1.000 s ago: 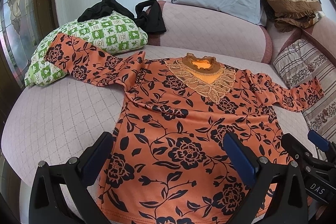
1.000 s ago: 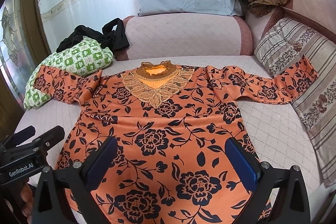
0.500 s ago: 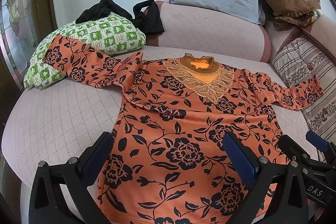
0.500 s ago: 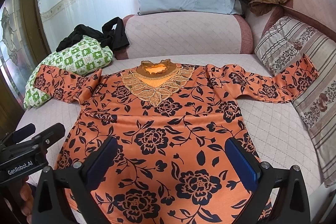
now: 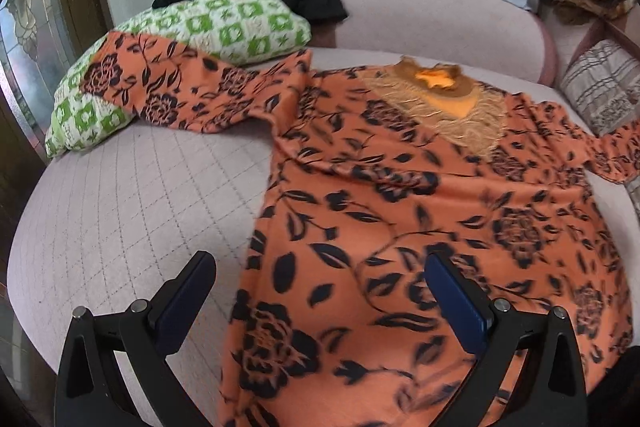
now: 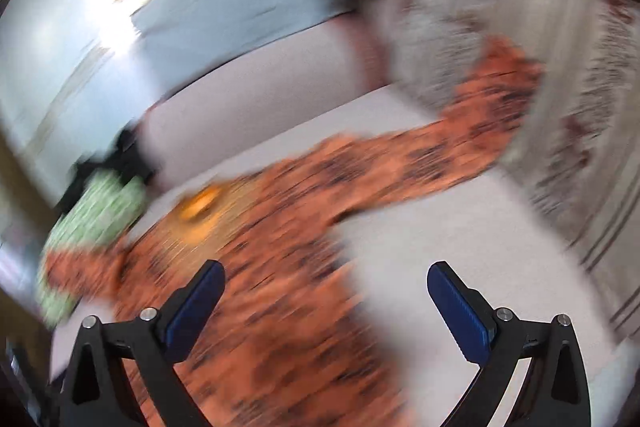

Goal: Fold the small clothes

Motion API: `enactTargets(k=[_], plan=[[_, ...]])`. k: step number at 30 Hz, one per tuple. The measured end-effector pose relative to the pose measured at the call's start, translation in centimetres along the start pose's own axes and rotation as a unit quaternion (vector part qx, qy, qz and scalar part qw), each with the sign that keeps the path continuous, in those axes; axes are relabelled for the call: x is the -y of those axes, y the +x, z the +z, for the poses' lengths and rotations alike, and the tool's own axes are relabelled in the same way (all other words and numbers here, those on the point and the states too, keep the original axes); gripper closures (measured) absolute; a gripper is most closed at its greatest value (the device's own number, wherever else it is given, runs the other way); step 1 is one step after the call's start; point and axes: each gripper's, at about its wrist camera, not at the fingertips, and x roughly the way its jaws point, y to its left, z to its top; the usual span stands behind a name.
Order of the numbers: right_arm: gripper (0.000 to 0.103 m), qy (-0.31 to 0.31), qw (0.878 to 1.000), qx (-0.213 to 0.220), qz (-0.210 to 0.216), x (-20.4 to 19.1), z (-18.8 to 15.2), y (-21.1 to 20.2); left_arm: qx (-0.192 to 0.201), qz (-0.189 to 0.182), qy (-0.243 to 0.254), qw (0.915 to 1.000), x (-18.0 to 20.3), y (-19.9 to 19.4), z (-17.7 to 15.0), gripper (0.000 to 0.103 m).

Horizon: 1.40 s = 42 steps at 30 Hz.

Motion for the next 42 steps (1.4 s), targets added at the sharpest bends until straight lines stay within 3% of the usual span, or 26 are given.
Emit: enactTargets(k=[3,6,10,11,12,13,14,18,22,26,29,32,35,37,38,39,40,42], plan=[[0.015,0.013,0.995,0.018,-0.099,5.0,5.5,2.9,-0.025,0.006,-0.008,0.9996,-1.0,1.8,-0.2,0.000],[0.015,0.008,0.983,0.023,-0.183,7.7,9.9,6.2,-0.044,0.007,-0.011,0.9989,-1.6,3.3,-0.3,0.000],[0.016,0.001,0.973,0.009,-0.229,8.5,12.7,10.2,-0.039,0.001,-0.017,0.9991,-2.3,4.5,0.0,0.000],[0.025,-0.005,0.971,0.004,-0.240,8.4,13.2,11.2,-0.034,0.002,-0.017,0.9993,-2.5,4.7,0.1,0.000],[0.057,-0.008,0.966,-0.013,-0.257,8.6,13.6,12.6,-0.032,0.002,-0.017,0.9993,-2.6,4.8,0.1,0.000],[0.082,-0.005,0.965,-0.029,-0.260,8.9,13.7,13.5,-0.030,0.002,-0.018,0.9994,-2.9,4.9,0.0,0.000],[0.097,-0.001,0.966,-0.046,-0.254,9.1,13.9,14.2,-0.027,0.002,-0.022,0.9994,-3.3,4.9,-0.1,0.000],[0.097,-0.046,0.979,-0.008,-0.198,4.3,15.4,12.1,-0.016,-0.006,-0.060,0.9981,-5.2,4.9,0.3,0.000],[0.097,-0.115,0.988,0.054,-0.086,-6.8,17.5,6.3,0.003,-0.017,-0.087,0.9960,-6.5,3.9,0.6,0.000],[0.097,-0.163,0.979,0.093,0.076,-20.6,15.8,-0.3,0.025,-0.020,-0.111,0.9933,-8.1,2.7,1.1,0.000],[0.097,-0.171,0.966,0.081,0.174,-28.3,12.3,-1.7,0.040,-0.019,-0.121,0.9916,-9.1,1.9,1.4,0.000],[0.097,-0.175,0.953,0.040,0.245,-35.0,7.6,0.3,0.048,-0.016,-0.125,0.9908,-9.7,1.6,1.7,0.000],[0.093,-0.174,0.951,-0.028,0.255,-38.8,1.2,5.9,0.051,-0.015,-0.132,0.9899,-10.2,1.4,1.8,0.000],[0.078,-0.202,0.943,-0.119,0.238,-40.6,-3.4,12.4,0.048,-0.015,-0.129,0.9904,-10.1,1.6,1.8,0.000],[0.064,-0.212,0.938,-0.154,0.225,-40.7,-5.8,14.9,0.047,-0.014,-0.126,0.9908,-10.1,1.6,1.9,0.000],[0.037,-0.221,0.934,-0.189,0.206,-40.2,-7.9,17.2,0.047,-0.013,-0.123,0.9912,-10.0,1.6,1.9,0.000],[0.029,-0.220,0.932,-0.213,0.193,-39.5,-9.1,18.6,0.048,-0.013,-0.121,0.9914,-10.0,1.6,1.9,0.000],[0.028,-0.189,0.932,-0.224,0.212,-37.4,-9.5,18.9,0.050,-0.016,-0.122,0.9911,-9.9,1.6,1.9,0.000]])
